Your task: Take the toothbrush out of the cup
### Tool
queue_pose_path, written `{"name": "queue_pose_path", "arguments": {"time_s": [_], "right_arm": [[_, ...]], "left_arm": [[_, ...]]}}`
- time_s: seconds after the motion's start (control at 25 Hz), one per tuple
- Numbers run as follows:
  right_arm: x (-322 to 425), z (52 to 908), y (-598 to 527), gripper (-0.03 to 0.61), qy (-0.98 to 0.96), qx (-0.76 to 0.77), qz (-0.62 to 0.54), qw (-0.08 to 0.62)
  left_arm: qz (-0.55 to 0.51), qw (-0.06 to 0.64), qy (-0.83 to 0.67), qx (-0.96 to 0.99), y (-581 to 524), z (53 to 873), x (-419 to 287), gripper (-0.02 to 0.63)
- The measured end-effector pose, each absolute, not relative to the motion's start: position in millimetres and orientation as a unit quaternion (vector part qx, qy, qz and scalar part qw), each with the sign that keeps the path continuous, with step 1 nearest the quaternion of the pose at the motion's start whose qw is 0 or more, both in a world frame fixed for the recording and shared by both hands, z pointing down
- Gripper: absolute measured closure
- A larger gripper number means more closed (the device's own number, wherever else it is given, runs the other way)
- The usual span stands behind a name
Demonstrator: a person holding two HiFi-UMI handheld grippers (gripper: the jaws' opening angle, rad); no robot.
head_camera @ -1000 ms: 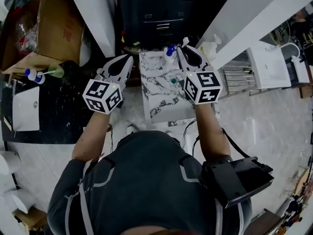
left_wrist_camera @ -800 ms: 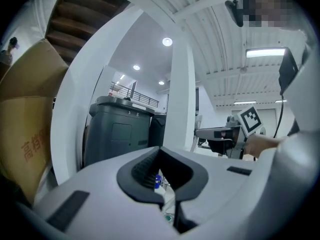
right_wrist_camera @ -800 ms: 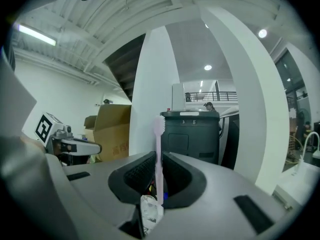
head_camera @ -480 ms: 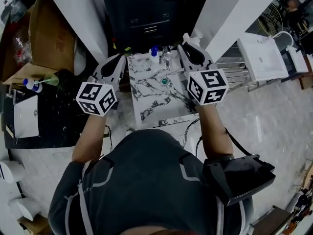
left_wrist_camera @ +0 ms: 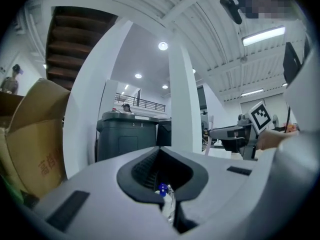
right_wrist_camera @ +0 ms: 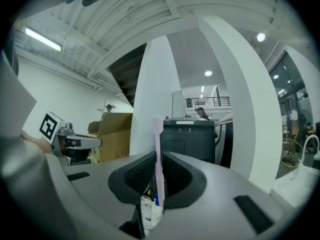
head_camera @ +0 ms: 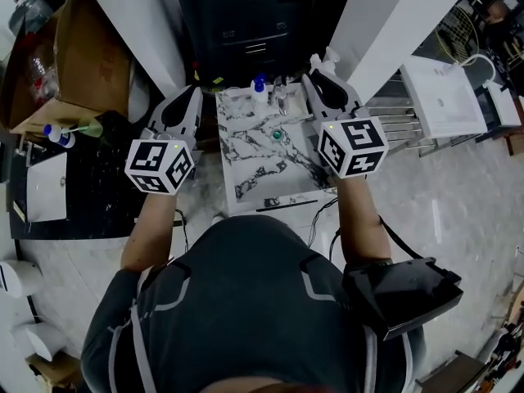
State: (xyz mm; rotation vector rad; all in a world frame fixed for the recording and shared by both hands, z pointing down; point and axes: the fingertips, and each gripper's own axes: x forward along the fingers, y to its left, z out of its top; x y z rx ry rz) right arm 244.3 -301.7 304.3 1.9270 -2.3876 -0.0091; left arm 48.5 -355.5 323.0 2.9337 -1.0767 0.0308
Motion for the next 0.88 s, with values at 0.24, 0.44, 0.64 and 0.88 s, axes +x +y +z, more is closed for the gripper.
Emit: {"name": "queue_pose_path", "arguments": {"time_s": [0.24,0.44,0.64,0.88], "right_arm": [[241.3,301.6,-301.4,0.515,-0.780,0.624,-0.002,0.036],[236.2,302.2,-300.2,0.515,-0.782,0.622,-0.003,0.039],[234.6,301.0,-302.1,0.515,-0.782,0.622,-0.003,0.037],[232.5,299.5,-302.5,0.515,-0.779,0.625,-0.004,0.037]], "left_arm": [[0.012,0.012,-0.345,0.939,-353.3,321.6,43.4,0.604],[0.026,0.008,-0.339,0.940,-350.3,328.8,42.7,0.604],[0.024,0.008,-0.336,0.941,-349.4,327.4,40.7,0.604],[0.026,0.002,-0.334,0.942,-348.6,326.9,38.4,0.604]]}}
